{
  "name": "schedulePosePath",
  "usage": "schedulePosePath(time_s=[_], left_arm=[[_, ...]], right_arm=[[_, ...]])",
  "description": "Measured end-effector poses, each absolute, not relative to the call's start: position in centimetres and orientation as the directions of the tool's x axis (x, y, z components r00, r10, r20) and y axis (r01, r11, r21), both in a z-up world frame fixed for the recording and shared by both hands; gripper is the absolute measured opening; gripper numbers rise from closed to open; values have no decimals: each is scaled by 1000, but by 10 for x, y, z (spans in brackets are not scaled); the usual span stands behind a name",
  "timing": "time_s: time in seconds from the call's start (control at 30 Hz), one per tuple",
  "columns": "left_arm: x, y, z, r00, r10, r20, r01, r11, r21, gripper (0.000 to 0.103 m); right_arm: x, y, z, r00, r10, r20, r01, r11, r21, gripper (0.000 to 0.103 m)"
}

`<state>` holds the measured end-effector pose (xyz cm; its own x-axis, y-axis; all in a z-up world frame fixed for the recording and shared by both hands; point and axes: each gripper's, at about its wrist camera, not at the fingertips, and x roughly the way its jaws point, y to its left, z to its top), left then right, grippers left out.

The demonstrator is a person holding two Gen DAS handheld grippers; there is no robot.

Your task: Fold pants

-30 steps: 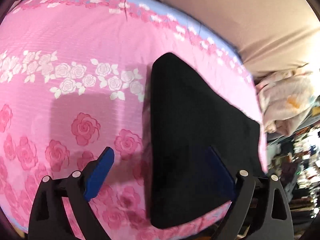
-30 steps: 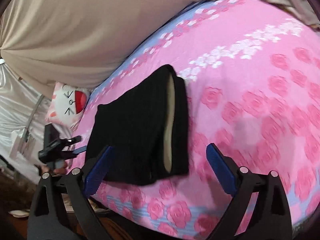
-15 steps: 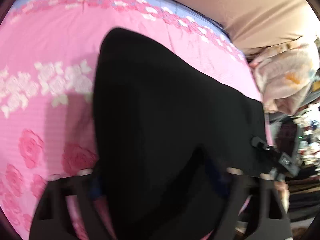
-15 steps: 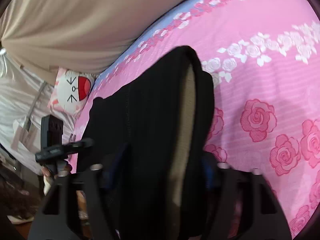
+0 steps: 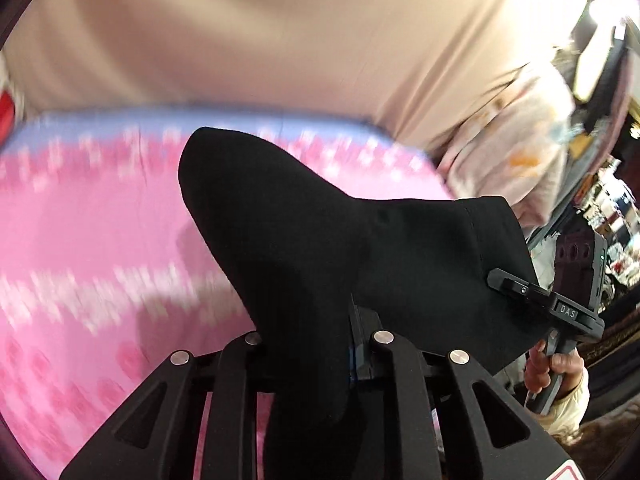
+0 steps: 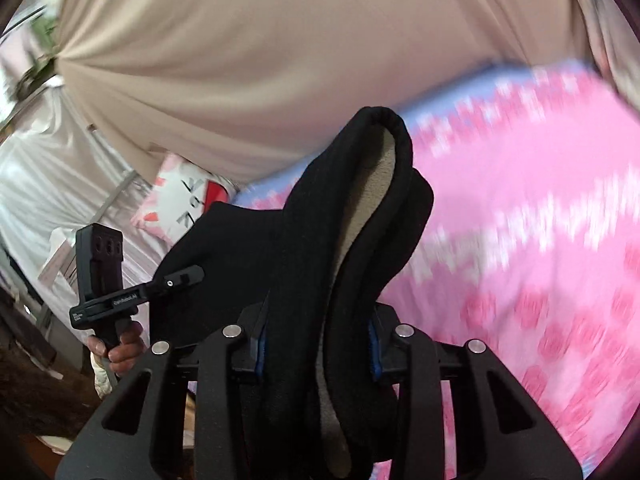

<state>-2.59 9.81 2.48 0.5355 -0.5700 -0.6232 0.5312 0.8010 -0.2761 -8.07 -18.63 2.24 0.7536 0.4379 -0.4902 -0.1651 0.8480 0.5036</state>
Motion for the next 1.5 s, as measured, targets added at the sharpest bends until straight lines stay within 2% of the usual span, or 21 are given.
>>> schedulePosePath(time_s=[0.1,0.3,0.4,0.5,0.63,0.8,0.9,1.13,1.33,1.5], left_arm=[[-33,103,64,602,-591,-537,572,788,-228,15],[-23,107,144,735,-608,-302,599,790,-133,16],[-3,108,163,761,-598,-253,588,800,-122,16],[27,107,172,782,-577,-236,566,816,-117,16],[79,99,161,794,-539,-281,527,841,-125,16],[142,83,114,807,-481,-343,479,873,-97,17],[191,75,69,774,-437,-458,442,891,-103,17],[244,61,-13,712,-365,-600,399,913,-83,17],[268,55,-58,672,-321,-667,377,924,-65,17],[272,57,-69,666,-317,-675,376,924,-63,17]], right_arm=[[-81,-174,74,803,428,-415,-248,873,420,34],[-58,-157,161,882,406,-239,-350,905,244,34],[-30,-156,189,898,405,-170,-373,908,192,34],[3,-159,196,901,408,-149,-380,906,185,34],[55,-169,183,897,408,-168,-370,903,218,34],[127,-195,123,878,410,-249,-317,885,341,34],[162,-208,77,859,405,-314,-263,875,407,34],[208,-231,-16,801,397,-448,-150,858,492,34],[231,-242,-68,763,392,-513,-84,848,523,34],[236,-248,-83,751,399,-526,-66,838,541,34]])
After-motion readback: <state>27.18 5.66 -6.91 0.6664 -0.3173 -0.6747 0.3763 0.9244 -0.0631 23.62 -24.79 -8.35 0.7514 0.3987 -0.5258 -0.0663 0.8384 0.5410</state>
